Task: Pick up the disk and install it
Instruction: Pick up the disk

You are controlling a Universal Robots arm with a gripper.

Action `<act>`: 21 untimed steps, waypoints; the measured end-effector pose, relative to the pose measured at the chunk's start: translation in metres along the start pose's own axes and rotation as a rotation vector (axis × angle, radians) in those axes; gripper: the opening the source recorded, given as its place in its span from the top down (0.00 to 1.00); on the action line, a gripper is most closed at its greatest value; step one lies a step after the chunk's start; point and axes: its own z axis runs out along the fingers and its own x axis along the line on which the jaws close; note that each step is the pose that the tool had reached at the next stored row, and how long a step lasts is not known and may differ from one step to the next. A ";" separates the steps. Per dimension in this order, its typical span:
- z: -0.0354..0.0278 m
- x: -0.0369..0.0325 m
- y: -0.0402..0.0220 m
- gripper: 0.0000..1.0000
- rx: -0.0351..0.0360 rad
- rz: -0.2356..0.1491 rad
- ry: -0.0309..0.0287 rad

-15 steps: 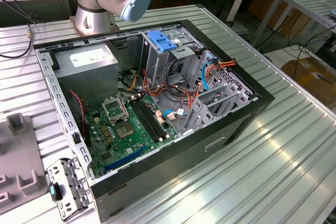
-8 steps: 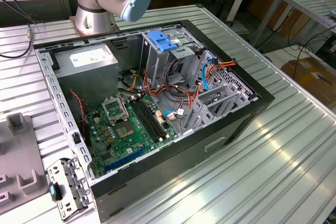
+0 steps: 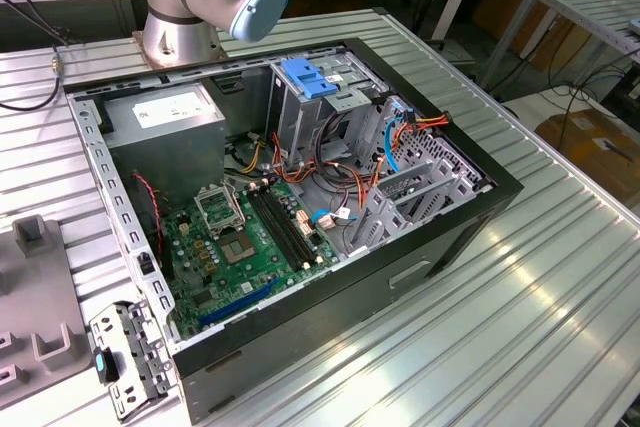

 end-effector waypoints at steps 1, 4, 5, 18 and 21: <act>0.0000 0.0000 0.0000 0.63 0.0000 0.000 0.0000; 0.0000 0.0000 0.0000 0.63 -0.0001 0.000 0.0000; 0.0000 0.0000 0.0000 0.63 0.0000 0.000 0.0000; -0.0053 0.0000 0.0000 0.63 0.0000 0.000 0.0000; -0.0103 -0.0001 0.0000 0.63 0.0001 0.000 -0.0001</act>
